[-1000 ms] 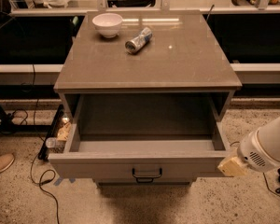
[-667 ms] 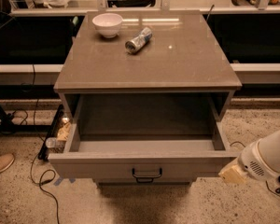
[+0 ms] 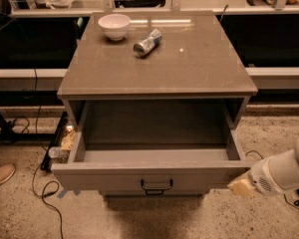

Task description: Close top drawer

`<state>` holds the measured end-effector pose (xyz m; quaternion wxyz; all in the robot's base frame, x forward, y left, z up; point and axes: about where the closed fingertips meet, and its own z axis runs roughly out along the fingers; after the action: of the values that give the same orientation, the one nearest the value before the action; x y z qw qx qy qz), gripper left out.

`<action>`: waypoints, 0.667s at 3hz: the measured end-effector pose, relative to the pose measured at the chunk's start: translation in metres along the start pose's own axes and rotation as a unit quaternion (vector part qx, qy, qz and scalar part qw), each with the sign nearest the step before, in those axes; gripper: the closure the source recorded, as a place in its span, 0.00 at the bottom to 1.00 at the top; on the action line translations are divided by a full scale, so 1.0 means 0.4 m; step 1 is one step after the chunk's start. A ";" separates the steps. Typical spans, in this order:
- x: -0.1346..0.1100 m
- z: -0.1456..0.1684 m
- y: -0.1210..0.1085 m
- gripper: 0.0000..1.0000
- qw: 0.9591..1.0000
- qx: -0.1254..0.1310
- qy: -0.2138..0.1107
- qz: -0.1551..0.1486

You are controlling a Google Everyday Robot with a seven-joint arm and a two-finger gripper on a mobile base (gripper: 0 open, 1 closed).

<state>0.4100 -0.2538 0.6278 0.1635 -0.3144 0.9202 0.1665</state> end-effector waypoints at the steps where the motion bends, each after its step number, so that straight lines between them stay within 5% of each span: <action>1: -0.049 0.041 -0.012 1.00 1.000 0.002 -0.020 -0.013; 2: -0.137 0.066 -0.020 1.00 0.998 0.010 -0.062 -0.022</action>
Offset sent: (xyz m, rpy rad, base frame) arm 0.0871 0.0554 0.0055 0.1060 -0.2156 -0.0071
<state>0.4614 -0.2203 0.6250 0.2273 -0.3220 0.9026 0.1732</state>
